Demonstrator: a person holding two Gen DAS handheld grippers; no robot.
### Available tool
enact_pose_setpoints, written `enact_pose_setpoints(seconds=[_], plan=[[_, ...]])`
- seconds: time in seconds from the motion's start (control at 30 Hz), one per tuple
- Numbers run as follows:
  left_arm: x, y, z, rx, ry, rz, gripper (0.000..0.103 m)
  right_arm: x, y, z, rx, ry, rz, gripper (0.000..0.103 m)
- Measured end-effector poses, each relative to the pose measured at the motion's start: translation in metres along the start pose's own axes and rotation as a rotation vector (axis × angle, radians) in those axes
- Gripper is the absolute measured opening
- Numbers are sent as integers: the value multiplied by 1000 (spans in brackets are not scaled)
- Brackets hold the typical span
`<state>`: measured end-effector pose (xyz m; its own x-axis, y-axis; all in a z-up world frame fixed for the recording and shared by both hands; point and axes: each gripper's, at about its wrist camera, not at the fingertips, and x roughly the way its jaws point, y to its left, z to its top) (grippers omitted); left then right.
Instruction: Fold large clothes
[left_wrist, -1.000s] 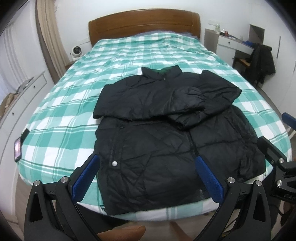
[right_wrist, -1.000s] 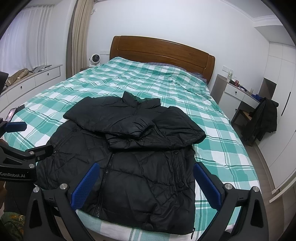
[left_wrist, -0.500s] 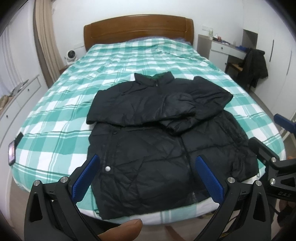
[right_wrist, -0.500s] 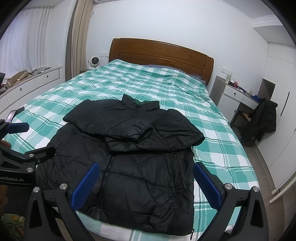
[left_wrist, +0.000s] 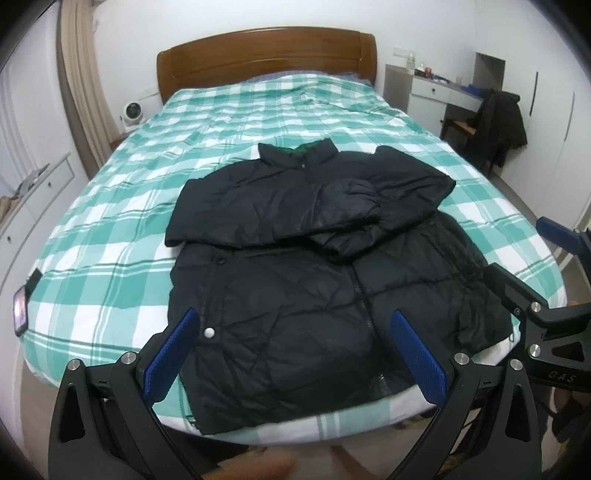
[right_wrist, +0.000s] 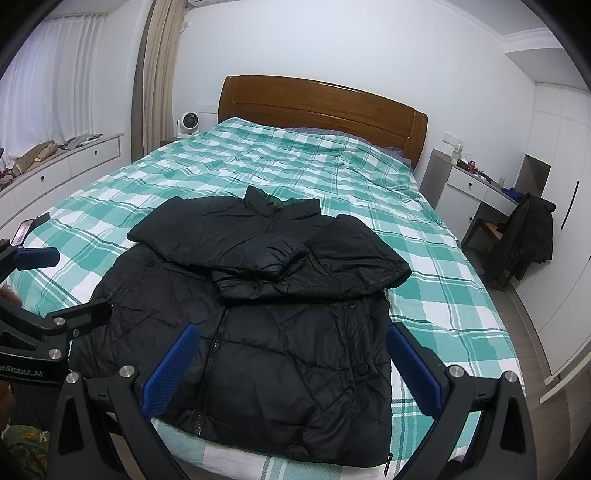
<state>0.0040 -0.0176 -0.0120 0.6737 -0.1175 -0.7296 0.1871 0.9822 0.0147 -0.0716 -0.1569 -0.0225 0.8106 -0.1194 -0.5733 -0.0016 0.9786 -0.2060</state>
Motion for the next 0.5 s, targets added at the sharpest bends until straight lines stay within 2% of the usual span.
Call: enact_pose_setpoints(seconds=[0.27,0.5], plan=[[2,7,-1,-25,1,2,103,1,-4,-1,15,5,-2,103],[4,7,-2,-38,9,-28,103,3,-6,-3,22,10,2,103]])
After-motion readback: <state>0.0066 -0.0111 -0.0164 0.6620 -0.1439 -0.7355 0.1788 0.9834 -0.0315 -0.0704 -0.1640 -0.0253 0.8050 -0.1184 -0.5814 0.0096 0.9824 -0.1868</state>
